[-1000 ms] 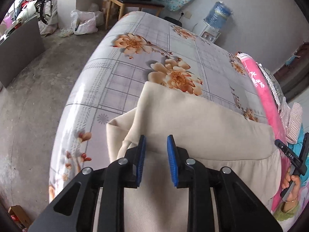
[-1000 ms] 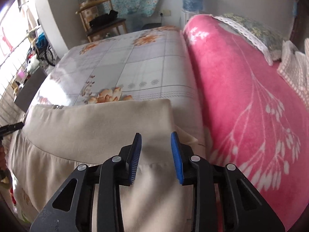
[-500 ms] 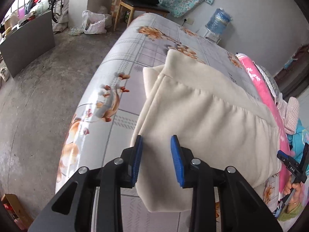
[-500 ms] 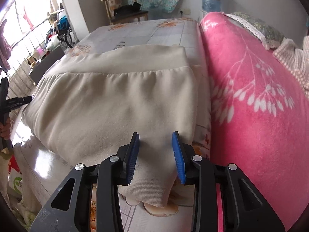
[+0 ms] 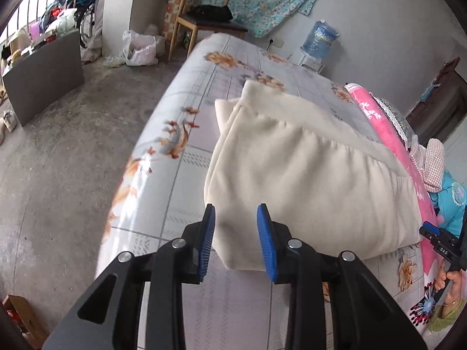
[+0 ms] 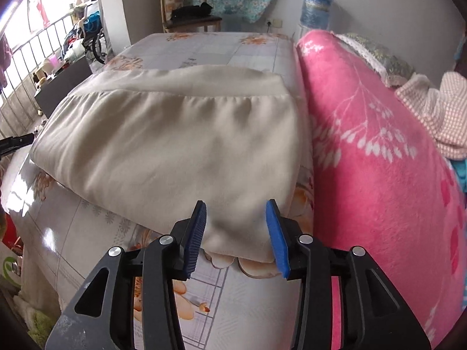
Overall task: Fold large clothes
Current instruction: 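Fold both held edges over onto the jacket center with both tools, then lay the folded edges down and open both tools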
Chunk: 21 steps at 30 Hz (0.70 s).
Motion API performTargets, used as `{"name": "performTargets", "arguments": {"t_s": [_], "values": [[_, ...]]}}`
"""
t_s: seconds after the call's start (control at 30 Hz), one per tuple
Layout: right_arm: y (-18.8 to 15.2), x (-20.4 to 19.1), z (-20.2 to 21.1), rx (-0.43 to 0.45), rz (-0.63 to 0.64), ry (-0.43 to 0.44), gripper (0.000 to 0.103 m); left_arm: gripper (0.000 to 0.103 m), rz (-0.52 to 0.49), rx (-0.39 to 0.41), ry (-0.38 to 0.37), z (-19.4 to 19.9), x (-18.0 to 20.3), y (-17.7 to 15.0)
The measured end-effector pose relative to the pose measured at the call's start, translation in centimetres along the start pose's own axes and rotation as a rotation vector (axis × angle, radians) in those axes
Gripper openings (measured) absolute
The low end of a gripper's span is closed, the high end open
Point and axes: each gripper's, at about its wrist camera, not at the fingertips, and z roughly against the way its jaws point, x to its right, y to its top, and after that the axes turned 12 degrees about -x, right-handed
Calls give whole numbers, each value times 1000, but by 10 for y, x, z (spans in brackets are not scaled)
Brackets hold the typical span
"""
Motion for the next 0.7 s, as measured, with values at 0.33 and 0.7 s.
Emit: {"name": "performTargets", "arguments": {"t_s": [0.33,0.7], "values": [[57,-131,-9,139,181,221,45,29,-193,-18,116,-31,79,-3],[50,-156,-21,89,181,241,37,38,-153,14,128,-26,71,-11]]}}
